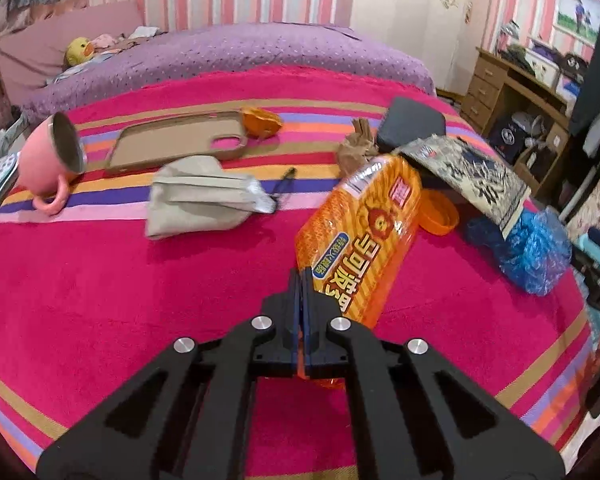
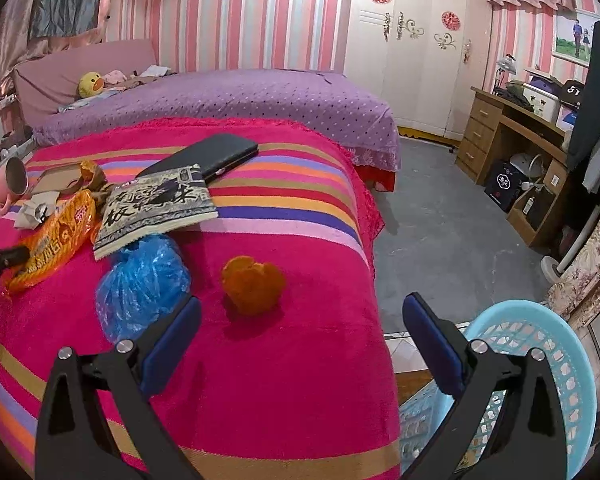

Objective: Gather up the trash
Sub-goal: 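Grasp the orange biscuit bag with the left tool while the right tool grasps the orange peel, then carry biscuit bag and peel over the blue basket and open both tools to drop them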

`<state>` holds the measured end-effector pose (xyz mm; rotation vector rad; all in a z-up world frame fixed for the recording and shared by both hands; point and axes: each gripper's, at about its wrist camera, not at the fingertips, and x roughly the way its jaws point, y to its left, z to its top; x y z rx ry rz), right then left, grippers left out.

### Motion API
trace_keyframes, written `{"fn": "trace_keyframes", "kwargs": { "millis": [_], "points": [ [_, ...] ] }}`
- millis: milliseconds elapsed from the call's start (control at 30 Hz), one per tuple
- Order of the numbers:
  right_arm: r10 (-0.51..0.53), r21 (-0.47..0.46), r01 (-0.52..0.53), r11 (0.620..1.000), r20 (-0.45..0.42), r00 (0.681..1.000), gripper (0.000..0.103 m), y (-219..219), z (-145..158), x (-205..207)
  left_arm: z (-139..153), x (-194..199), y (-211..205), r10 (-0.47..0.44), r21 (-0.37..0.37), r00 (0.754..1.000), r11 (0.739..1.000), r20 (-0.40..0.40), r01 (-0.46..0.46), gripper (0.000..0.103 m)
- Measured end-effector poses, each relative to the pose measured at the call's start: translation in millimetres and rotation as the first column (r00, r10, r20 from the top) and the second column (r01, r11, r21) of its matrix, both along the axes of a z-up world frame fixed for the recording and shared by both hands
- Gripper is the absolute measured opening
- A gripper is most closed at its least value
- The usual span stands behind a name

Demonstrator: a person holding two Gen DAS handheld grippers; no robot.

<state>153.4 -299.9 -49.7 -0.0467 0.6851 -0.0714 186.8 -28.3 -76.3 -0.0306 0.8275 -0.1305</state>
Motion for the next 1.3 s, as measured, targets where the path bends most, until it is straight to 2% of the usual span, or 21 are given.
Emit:
{"fn": "trace_keyframes", "kwargs": {
  "millis": [233, 300, 433, 533, 567, 667, 833, 1067, 1300],
  "points": [
    [0.032, -0.015, -0.032, 0.999, -0.037, 0.999, 0.096, 9.9, -5.1, 8.0, 22.9, -13.8, 19.4, 0.019, -0.014, 0.997, 1.000, 0.072, -0.018, 0.000],
    [0.043, -0.006, -0.044, 0.999, -0.058, 0.997, 0.083, 11.1, -7.5, 14.4, 25.0, -14.6, 22.3, 0.018, -0.024, 0.997, 1.000, 0.073, -0.016, 0.000],
    [0.058, 0.037, -0.054, 0.998, -0.111, 0.992, 0.064, 8.0, -15.0, 28.6, 22.8, -11.5, 19.5, 0.016, -0.023, 0.998, 1.000, 0.060, -0.014, 0.000],
    [0.096, 0.042, -0.092, 0.995, -0.121, 0.988, 0.044, 15.2, -16.8, 33.4, 20.7, -9.3, 16.9, 0.011, -0.015, 0.998, 1.000, 0.060, -0.010, 0.000],
    [0.110, 0.037, -0.106, 0.994, -0.120, 0.987, 0.034, 18.3, -16.8, 33.6, 20.6, -8.8, 14.7, 0.007, -0.012, 0.998, 1.000, 0.060, -0.007, 0.000],
    [0.121, 0.017, -0.119, 0.993, -0.101, 0.988, 0.025, 24.5, -14.2, 30.3, 21.4, -10.8, 12.5, 0.001, -0.011, 0.998, 1.000, 0.068, 0.000, 0.000],
    [0.112, 0.021, -0.112, 0.994, -0.046, 0.993, 0.024, 19.2, -3.0, 17.9, 28.6, -18.8, 12.9, -0.002, -0.024, 0.996, 1.000, 0.094, 0.004, 0.000],
    [0.106, 0.016, -0.106, 0.994, -0.017, 0.994, 0.024, 12.0, 4.2, 2.9, 40.3, -30.6, 14.1, 0.004, -0.053, 0.992, 0.999, 0.126, 0.003, 0.000],
    [0.113, 0.026, -0.114, 0.993, 0.027, 0.993, 0.024, 5.2, 14.3, -6.9, 62.7, -46.4, 2.2, 0.008, -0.069, 0.984, 0.998, 0.180, 0.005, 0.000]
  ]
}}
